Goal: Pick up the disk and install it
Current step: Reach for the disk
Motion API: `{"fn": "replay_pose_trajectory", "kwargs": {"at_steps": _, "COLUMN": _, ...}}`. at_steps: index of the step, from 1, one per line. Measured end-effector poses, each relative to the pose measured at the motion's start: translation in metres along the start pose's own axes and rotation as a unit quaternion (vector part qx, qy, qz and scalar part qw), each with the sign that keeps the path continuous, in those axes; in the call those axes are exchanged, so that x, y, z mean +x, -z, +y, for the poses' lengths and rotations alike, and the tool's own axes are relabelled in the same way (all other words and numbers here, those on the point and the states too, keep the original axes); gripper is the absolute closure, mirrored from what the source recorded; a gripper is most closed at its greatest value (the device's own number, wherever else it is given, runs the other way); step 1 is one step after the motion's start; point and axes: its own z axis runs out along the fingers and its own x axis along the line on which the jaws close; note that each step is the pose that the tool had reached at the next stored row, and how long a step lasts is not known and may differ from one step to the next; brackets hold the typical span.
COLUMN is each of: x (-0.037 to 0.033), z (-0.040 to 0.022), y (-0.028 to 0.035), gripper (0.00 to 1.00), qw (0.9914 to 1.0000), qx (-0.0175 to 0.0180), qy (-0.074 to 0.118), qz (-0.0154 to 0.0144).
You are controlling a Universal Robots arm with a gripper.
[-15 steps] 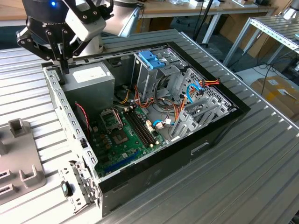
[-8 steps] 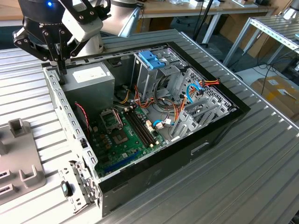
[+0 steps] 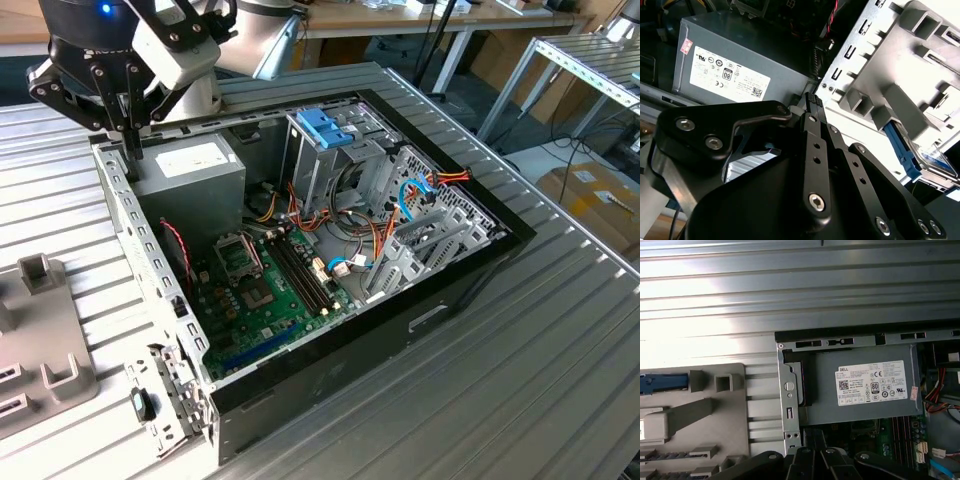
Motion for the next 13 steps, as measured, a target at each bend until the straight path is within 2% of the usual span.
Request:
{"fn": "replay_pose_trajectory", "kwargs": {"at_steps": 3, "x": 0.0001, "z": 0.0, "y": 0.0, "gripper": 0.89, "qw": 1.0, "qx": 0.0, "qy": 0.0, "qz": 0.0}}
{"fn": "replay_pose_trajectory", "kwargs": {"at_steps": 6, "x": 0.0032, "z": -0.0003, "y": 0.0001, "gripper": 0.89, "qw": 1.0, "qx": 0.0, "qy": 0.0, "qz": 0.0}}
{"fn": "replay_pose_trajectory", "kwargs": {"at_steps": 10, "x": 0.016, "z": -0.0007, "y": 0.0002, "gripper": 0.89, "qw": 1.0, "qx": 0.0, "qy": 0.0, "qz": 0.0}}
{"fn": "replay_pose_trajectory", "kwargs": {"at_steps": 11, "x": 0.0217, "z": -0.0005, "y": 0.0002, "gripper": 0.89, "qw": 1.0, "qx": 0.0, "qy": 0.0, "qz": 0.0}}
{"fn": "replay_pose_trajectory", "kwargs": {"at_steps": 13, "x": 0.0269, "z": -0.0002, "y": 0.0001, "gripper": 0.89, "qw": 1.0, "qx": 0.0, "qy": 0.0, "qz": 0.0}}
